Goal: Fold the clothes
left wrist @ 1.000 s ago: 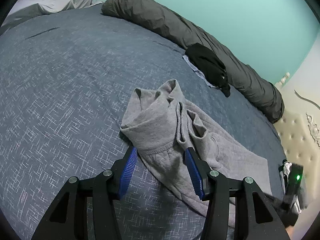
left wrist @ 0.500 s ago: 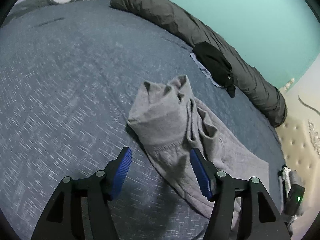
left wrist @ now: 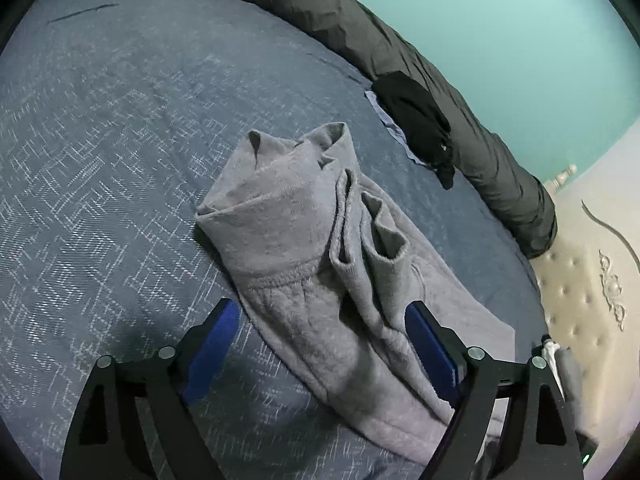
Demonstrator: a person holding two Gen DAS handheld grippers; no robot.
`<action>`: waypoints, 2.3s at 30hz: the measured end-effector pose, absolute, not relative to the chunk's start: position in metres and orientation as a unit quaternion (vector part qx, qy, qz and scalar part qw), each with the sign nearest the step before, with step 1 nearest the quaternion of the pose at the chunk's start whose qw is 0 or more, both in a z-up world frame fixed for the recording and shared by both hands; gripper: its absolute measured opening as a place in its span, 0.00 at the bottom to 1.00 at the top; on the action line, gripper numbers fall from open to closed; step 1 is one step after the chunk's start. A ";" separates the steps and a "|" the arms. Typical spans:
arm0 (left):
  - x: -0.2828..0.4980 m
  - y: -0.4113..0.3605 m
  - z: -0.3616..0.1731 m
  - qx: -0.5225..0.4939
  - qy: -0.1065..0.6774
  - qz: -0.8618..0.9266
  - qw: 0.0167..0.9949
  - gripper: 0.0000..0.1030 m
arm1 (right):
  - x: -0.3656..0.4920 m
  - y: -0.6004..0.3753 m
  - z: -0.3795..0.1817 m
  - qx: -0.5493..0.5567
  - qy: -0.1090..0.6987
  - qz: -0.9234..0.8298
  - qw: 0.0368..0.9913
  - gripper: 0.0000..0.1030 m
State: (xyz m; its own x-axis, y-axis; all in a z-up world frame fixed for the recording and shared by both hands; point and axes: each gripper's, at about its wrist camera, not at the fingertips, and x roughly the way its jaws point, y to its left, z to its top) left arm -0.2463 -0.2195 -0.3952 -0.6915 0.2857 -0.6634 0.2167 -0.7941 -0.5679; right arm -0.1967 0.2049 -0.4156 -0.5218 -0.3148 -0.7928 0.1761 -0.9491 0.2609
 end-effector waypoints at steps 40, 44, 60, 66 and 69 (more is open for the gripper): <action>-0.251 -0.207 -0.382 -0.338 -0.317 0.883 0.071 0.25 | -0.183 0.228 -0.431 0.454 -0.111 -0.865 0.181 0.14; -0.246 -0.197 -0.367 -0.327 -0.300 0.893 0.080 0.24 | -0.180 0.244 -0.419 0.438 -0.124 -0.873 0.174 0.14; -0.240 -0.128 -0.304 -0.313 -0.228 0.916 0.102 0.24 | -0.175 0.345 -0.406 0.402 -0.191 -0.889 0.107 0.14; -0.249 -0.044 -0.265 -0.312 -0.154 0.927 0.141 0.24 | -0.171 0.375 -0.404 0.391 -0.224 -0.888 0.094 0.14; -0.253 0.018 -0.264 -0.330 -0.085 0.925 0.170 0.24 | -0.169 0.385 -0.404 0.390 -0.233 -0.886 0.089 0.14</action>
State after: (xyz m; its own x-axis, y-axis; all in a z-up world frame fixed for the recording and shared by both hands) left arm -0.2532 0.0180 -0.2645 -0.7245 0.3711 -0.5808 -0.2592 -0.9275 -0.2694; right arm -0.1688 0.3855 -0.4044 -0.6799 -0.3396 -0.6499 -0.0238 -0.8756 0.4824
